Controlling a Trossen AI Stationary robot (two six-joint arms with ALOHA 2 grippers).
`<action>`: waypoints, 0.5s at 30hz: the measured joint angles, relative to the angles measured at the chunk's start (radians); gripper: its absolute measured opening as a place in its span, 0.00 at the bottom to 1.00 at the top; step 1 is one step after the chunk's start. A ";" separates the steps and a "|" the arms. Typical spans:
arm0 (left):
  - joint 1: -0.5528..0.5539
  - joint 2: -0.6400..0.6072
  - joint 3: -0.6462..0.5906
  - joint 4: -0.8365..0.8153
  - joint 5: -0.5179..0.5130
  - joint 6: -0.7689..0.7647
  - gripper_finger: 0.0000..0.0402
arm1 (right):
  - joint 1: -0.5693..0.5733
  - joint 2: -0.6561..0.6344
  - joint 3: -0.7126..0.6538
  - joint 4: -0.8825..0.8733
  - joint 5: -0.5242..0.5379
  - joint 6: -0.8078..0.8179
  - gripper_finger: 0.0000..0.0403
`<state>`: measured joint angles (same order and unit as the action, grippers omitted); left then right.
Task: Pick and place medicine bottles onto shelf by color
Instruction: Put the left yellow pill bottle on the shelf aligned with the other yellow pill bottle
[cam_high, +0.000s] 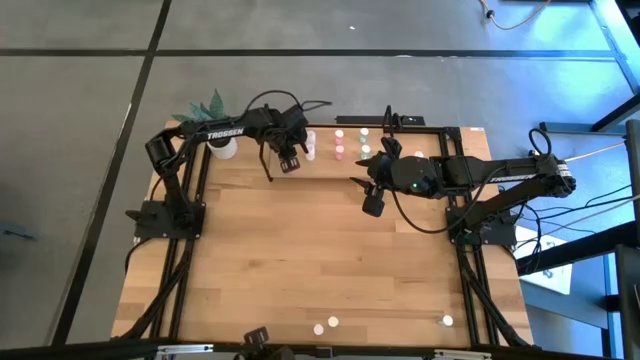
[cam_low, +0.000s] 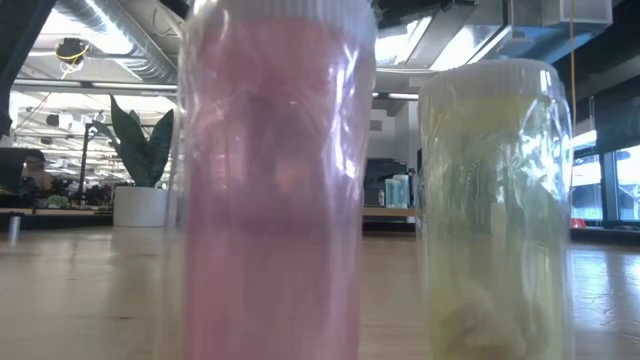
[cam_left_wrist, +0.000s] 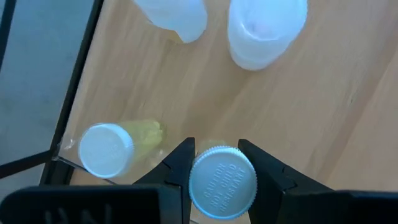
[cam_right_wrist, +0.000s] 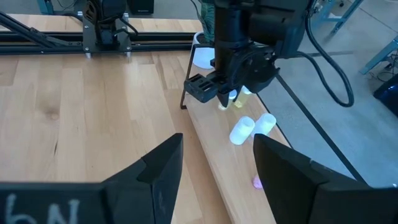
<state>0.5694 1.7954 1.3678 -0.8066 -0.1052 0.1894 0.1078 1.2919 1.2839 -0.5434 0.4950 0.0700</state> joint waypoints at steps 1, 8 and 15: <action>0.001 0.000 0.000 0.002 0.003 0.000 0.23 | 0.000 0.000 0.000 0.000 0.000 0.000 0.49; 0.000 0.000 0.000 0.003 -0.001 -0.011 0.23 | 0.000 0.000 0.000 0.000 0.000 0.000 0.49; 0.001 0.000 0.000 0.003 -0.008 -0.052 0.24 | 0.000 0.000 0.000 0.000 0.000 0.000 0.49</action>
<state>0.5701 1.7954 1.3678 -0.8036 -0.1131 0.1371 0.1078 1.2919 1.2839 -0.5434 0.4946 0.0704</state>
